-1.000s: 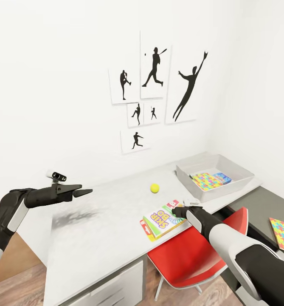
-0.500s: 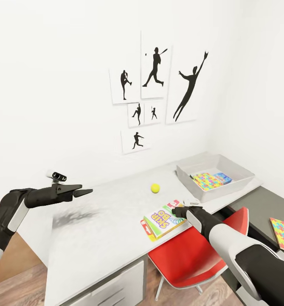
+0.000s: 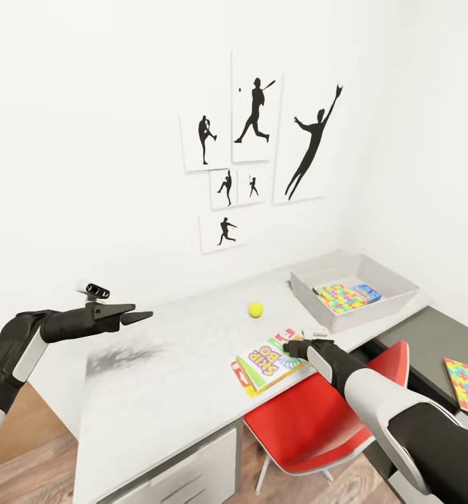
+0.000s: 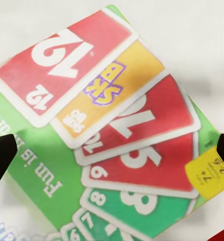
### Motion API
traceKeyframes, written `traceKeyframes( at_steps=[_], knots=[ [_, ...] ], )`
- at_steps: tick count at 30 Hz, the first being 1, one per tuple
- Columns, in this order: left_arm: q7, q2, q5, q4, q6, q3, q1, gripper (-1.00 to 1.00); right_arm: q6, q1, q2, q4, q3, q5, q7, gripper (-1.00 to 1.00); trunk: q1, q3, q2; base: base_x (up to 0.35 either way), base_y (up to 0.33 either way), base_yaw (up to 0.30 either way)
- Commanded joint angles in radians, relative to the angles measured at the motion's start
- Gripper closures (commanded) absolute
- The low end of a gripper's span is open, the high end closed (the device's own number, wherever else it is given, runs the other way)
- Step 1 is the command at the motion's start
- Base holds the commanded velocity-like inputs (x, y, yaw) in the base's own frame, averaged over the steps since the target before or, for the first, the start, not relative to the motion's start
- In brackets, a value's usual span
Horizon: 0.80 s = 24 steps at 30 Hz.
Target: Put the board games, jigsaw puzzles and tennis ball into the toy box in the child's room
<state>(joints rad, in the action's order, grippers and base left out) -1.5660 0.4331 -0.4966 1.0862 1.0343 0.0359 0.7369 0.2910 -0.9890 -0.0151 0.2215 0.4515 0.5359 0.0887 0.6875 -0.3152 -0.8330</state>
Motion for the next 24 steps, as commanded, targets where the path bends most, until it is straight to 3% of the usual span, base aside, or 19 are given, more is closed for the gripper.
traceKeyframes(
  at_steps=[1, 24],
  knots=[
    [-0.005, 0.001, 0.000, 0.000, 0.011, 0.002, 0.001, -1.00, 0.003, 0.000, -0.001, 0.004, 0.008, 0.010, 0.008, -1.00, 0.000, -0.001, -0.001, -0.006, -0.056, 0.000],
    [-0.005, 0.001, 0.000, 0.000, 0.010, 0.002, 0.001, -1.00, -0.033, -0.003, -0.001, 0.015, 0.007, 0.009, 0.013, -1.00, 0.000, -0.001, -0.001, 0.022, -0.026, 0.000]
  ],
)
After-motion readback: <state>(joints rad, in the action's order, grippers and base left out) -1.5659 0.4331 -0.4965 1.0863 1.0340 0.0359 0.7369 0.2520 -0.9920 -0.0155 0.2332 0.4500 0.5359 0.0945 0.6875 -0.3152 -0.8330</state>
